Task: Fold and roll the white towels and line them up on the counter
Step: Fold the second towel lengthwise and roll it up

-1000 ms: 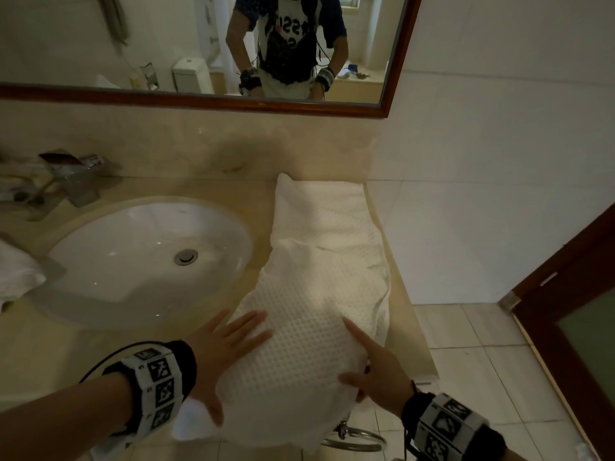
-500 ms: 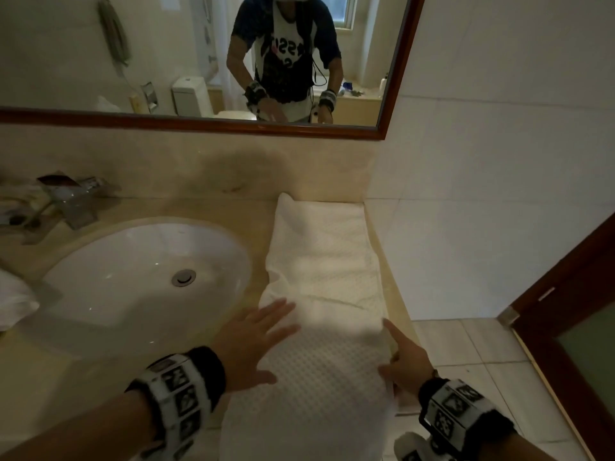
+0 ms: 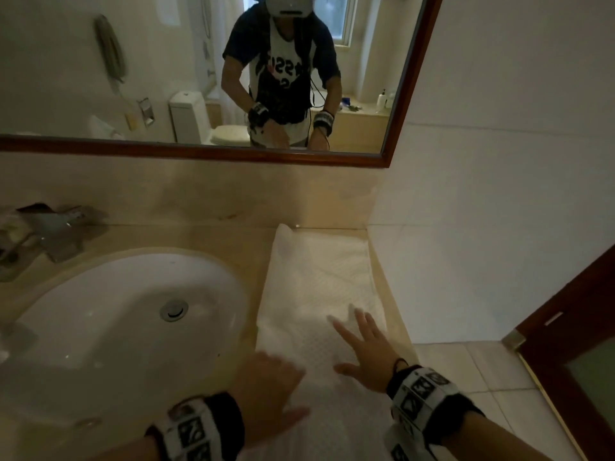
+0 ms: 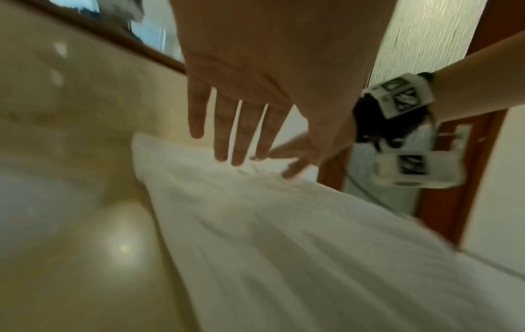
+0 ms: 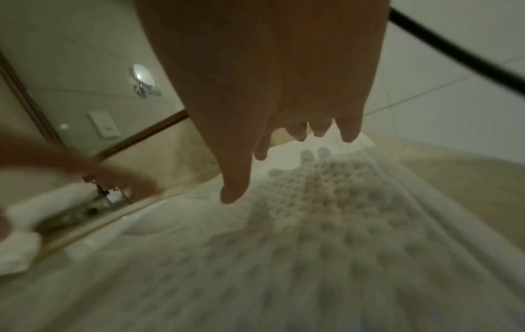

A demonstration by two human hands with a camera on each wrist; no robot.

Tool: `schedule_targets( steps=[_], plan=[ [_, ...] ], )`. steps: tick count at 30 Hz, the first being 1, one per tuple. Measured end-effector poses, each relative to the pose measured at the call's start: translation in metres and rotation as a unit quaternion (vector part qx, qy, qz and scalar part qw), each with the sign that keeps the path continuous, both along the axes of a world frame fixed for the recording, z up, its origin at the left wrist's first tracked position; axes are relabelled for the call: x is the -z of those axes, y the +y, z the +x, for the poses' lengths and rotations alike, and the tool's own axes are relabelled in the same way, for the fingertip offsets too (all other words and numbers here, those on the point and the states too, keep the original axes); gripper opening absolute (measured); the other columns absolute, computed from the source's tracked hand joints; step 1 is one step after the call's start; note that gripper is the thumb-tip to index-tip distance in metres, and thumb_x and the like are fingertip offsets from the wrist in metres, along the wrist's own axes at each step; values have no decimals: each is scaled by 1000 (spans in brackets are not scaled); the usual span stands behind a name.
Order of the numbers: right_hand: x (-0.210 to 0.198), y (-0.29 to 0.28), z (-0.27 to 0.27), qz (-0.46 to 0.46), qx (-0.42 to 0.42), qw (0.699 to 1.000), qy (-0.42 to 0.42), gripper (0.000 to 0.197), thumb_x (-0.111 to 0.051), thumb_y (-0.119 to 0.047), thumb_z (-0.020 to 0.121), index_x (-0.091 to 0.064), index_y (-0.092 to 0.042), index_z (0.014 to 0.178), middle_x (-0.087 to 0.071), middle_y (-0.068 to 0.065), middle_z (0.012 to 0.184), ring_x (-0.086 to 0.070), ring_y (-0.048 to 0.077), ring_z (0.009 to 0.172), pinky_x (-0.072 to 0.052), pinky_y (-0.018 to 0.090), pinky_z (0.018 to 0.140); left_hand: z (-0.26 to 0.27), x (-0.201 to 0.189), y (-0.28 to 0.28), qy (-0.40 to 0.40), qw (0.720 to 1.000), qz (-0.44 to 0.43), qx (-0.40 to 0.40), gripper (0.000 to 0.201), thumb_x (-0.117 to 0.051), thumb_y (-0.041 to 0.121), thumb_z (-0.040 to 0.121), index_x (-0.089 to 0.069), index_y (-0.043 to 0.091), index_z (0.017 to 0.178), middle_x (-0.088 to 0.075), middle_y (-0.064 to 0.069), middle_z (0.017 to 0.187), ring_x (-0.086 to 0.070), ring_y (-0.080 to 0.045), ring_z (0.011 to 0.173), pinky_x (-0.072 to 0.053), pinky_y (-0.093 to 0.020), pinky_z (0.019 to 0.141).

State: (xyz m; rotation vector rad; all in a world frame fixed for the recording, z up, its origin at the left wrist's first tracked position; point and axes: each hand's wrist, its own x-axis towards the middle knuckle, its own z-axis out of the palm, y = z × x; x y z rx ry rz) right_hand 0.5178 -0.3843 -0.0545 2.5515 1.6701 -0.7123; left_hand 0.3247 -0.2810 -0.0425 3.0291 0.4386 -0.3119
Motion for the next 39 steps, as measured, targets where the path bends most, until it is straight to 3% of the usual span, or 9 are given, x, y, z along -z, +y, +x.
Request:
schedule_targets(
  steps=[3, 7, 11, 14, 20, 23, 26, 31, 39],
  plan=[
    [9, 37, 25, -5, 25, 1000, -2, 88, -50, -58, 85, 10, -38, 147, 26, 8, 154, 22, 30, 143, -1, 44, 118, 44, -5, 55, 47, 998, -12, -25, 96, -39, 68, 84, 5, 14, 150, 11, -4, 158, 9, -19, 147, 1, -40, 119],
    [15, 76, 64, 0, 46, 999, -16, 101, -53, -64, 79, 15, -33, 147, 28, 9, 153, 21, 30, 143, 0, 43, 118, 84, 17, 110, 139, 988, -33, -64, 125, -54, 80, 64, 17, 20, 148, 26, -1, 155, 21, -17, 144, 13, -41, 116],
    [16, 123, 122, -12, 32, 999, 10, 74, -34, -55, 94, 7, -28, 149, 13, 5, 158, 9, 25, 146, -2, 38, 118, 114, 33, 153, 144, 985, -54, -76, 137, -28, 94, 36, 19, 29, 147, 26, 3, 155, 22, -14, 143, 18, -42, 113],
    [27, 151, 152, -95, 10, 995, 7, 62, -25, -48, 98, 4, -29, 149, 19, 6, 157, 16, 31, 144, 0, 43, 120, 132, 36, 174, 130, 985, -76, -91, 130, -25, 92, 38, 19, 34, 146, 28, 3, 154, 23, -14, 143, 17, -43, 113],
    [30, 184, 189, -39, 46, 997, 43, 67, -41, -35, 98, 1, -27, 149, 20, 7, 156, 7, 34, 145, -6, 38, 118, 145, 43, 201, 123, 980, -99, -117, 126, -27, 93, 40, 26, 40, 141, 35, 1, 151, 27, -17, 141, 18, -45, 112],
    [23, 193, 207, 140, 200, 969, 42, 64, -53, -10, 91, -25, -25, 147, -20, 13, 155, -35, 30, 136, -32, 30, 107, 143, 40, 201, 138, 981, -98, -93, 127, -18, 93, 37, 27, 37, 141, 40, 2, 146, 28, -19, 141, 20, -44, 110],
    [20, 206, 218, 172, 283, 943, 41, 53, -57, -4, 86, -46, -15, 136, -60, 16, 124, -53, 30, 118, -37, 27, 98, 154, 35, 218, 125, 989, -51, -67, 118, 6, 87, 39, 24, 34, 143, 36, 0, 148, 23, -19, 143, 21, -43, 109],
    [18, 231, 232, 142, 252, 957, 10, 31, -48, 5, 83, -67, -5, 106, -64, 17, 116, -58, 32, 110, -44, 31, 95, 180, 38, 254, 85, 995, -4, -59, 106, 30, 82, 36, 36, 29, 128, 33, 3, 150, 20, -16, 144, 19, -44, 111],
    [21, 233, 234, 145, 90, 984, -52, 38, -44, 19, 71, -57, -8, 94, -56, 19, 113, -47, 32, 110, -32, 28, 75, 195, 46, 276, 104, 994, -14, -35, 104, 33, 83, 36, 37, 33, 128, 42, 5, 136, 23, -13, 143, 19, -45, 112]
  ],
)
